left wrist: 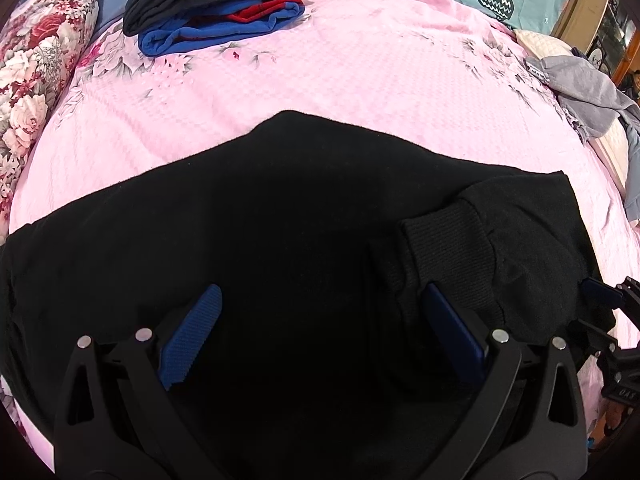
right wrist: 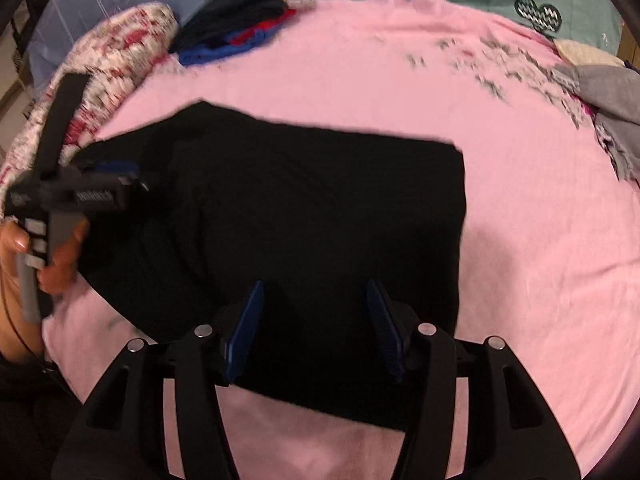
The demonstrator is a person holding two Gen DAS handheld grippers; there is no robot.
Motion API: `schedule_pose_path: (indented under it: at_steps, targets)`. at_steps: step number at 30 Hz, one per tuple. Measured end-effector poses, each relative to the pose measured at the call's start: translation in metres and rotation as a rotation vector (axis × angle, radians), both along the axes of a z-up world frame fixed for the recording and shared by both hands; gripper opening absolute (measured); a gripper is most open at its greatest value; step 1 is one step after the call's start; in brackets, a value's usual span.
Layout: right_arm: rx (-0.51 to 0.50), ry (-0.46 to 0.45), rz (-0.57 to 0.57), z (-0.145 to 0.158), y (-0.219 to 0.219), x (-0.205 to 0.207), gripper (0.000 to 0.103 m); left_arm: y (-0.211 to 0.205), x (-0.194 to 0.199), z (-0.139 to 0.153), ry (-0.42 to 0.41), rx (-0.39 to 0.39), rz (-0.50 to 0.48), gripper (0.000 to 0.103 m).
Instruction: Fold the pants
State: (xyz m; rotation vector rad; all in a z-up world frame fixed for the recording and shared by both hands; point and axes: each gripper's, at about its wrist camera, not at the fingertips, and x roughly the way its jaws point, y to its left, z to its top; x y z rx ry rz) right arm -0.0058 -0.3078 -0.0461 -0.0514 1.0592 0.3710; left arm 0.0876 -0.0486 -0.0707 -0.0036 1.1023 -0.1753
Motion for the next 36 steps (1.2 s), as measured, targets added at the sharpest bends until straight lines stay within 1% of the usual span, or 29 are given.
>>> schedule_pose_path:
  at_steps: [2,4,5,7,8,9,10,11,12,13,15,17,19,20,21,22,24,27,30,33,36]
  targets:
    - [-0.015,0.003,0.000,0.003,0.001,0.000,0.056,0.002,0.000,0.001,0.007,-0.005,0.003,0.101]
    - [0.019,-0.002,-0.032,0.011,-0.005,0.007,0.056,0.007,-0.002,0.005,0.019,-0.015,0.018,0.101]
    - [0.036,-0.012,-0.052,0.015,-0.009,0.010,0.056,0.011,-0.004,0.007,0.021,-0.018,0.029,0.101]
    - [0.048,-0.042,-0.127,0.022,-0.019,0.021,0.057,0.024,-0.009,0.015,0.005,-0.028,0.050,0.101]
    - [0.047,-0.059,-0.174,0.024,-0.026,0.026,0.060,0.033,-0.013,0.019,-0.009,-0.033,0.065,0.101]
    - [0.050,-0.082,-0.237,0.026,-0.032,0.032,0.076,0.041,-0.017,0.023,-0.023,-0.036,0.081,0.101]
    - [0.059,-0.100,-0.276,0.028,-0.037,0.037,0.087,0.054,-0.022,0.027,-0.038,-0.039,0.107,0.101]
    - [0.075,-0.116,-0.304,0.028,-0.040,0.040,0.088,0.068,-0.028,0.030,-0.050,-0.040,0.139,0.101]
    - [0.089,-0.124,-0.319,0.028,-0.042,0.045,0.088,0.078,-0.031,0.033,-0.057,-0.042,0.164,0.101]
    - [0.105,-0.133,-0.327,0.027,-0.043,0.048,0.088,0.097,-0.038,0.034,-0.065,-0.050,0.216,0.101]
    - [0.139,-0.137,-0.341,0.026,-0.042,0.053,0.088,0.123,-0.047,0.035,-0.065,-0.060,0.290,0.101]
    - [0.159,-0.126,-0.337,0.025,-0.039,0.056,0.088,0.157,-0.058,0.031,-0.053,-0.071,0.396,0.101]
    - [0.166,-0.118,-0.319,0.023,-0.033,0.055,0.088,0.182,-0.070,0.029,-0.047,-0.089,0.474,0.101]
    - [0.162,-0.117,-0.317,0.023,-0.030,0.055,0.088,0.193,-0.074,0.028,-0.046,-0.102,0.497,0.101]
    - [0.158,-0.117,-0.315,0.023,-0.028,0.054,0.088,0.200,-0.077,0.027,-0.044,-0.130,0.504,0.101]
    - [0.156,-0.115,-0.312,0.023,-0.027,0.053,0.088,0.207,-0.081,0.027,-0.037,-0.184,0.497,0.101]
    - [0.163,-0.105,-0.310,0.021,-0.027,0.050,0.088,0.212,-0.085,0.030,-0.032,-0.220,0.497,0.101]
    - [0.174,-0.087,-0.320,0.018,-0.030,0.045,0.088,0.213,-0.090,0.039,-0.049,-0.240,0.498,0.101]
    - [0.173,-0.082,-0.328,0.017,-0.033,0.038,0.089,0.211,-0.095,0.052,-0.091,-0.251,0.506,0.101]
    - [0.179,-0.072,-0.335,0.016,-0.034,0.035,0.089,0.217,-0.102,0.054,-0.104,-0.234,0.551,0.101]
    - [0.197,-0.067,-0.331,0.014,-0.033,0.029,0.089,0.231,-0.110,0.050,-0.097,-0.235,0.600,0.101]
